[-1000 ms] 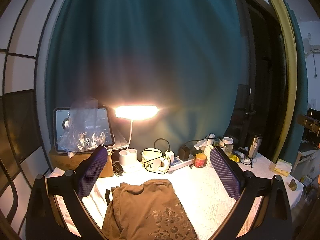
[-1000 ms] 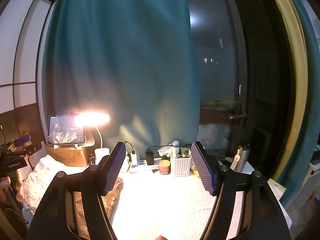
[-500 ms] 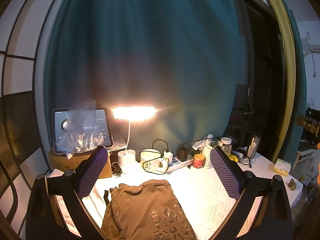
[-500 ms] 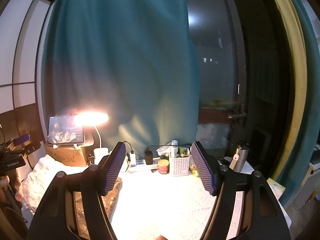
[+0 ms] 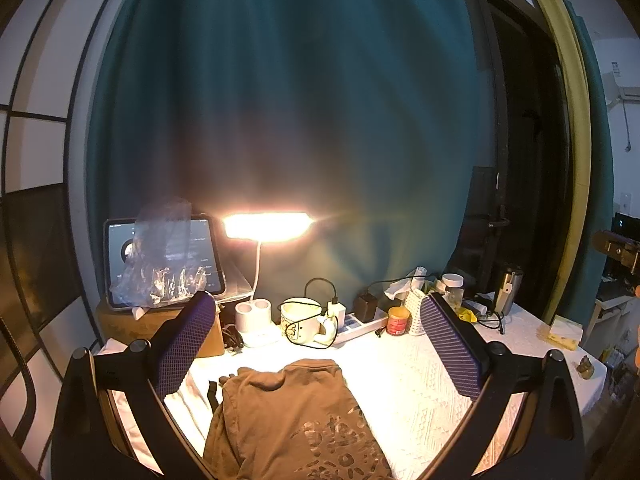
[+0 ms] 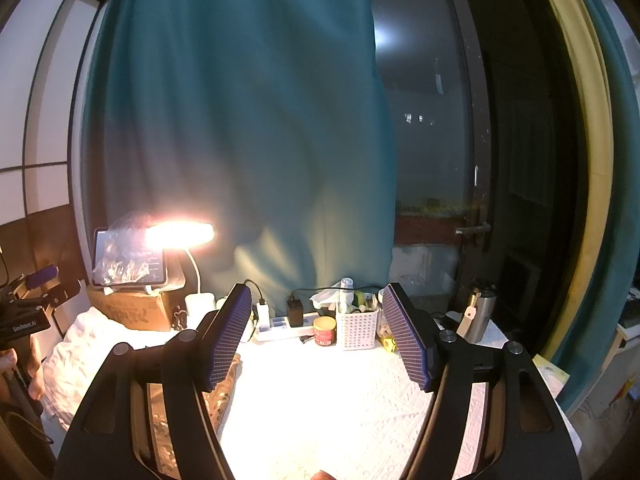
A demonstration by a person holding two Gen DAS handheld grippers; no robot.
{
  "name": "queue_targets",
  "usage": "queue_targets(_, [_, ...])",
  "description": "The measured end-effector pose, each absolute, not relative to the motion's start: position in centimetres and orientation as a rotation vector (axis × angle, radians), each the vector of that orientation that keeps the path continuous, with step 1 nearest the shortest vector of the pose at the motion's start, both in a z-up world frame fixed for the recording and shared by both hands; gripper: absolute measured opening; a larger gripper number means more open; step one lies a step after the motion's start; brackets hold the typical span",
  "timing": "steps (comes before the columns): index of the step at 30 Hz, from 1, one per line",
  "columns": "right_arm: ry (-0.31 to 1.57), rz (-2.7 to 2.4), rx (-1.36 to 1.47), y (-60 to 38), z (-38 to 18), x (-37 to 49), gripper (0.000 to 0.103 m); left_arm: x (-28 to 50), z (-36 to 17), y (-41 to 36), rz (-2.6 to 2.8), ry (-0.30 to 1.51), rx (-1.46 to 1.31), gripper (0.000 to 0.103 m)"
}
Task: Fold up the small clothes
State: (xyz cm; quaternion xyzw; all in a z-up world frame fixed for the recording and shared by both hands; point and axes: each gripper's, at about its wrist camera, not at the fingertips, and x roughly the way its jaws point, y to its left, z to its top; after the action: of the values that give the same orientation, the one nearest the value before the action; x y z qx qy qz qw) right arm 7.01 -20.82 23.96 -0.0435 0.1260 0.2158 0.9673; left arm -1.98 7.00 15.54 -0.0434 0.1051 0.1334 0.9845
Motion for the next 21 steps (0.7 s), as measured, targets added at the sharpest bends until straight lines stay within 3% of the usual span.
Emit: queue_targets(21, [0.26,0.436,-0.09,-20.94,23.98,6.99,0.072,-2.03,15.6,6.89,0.259,0.21,-0.083,0.101])
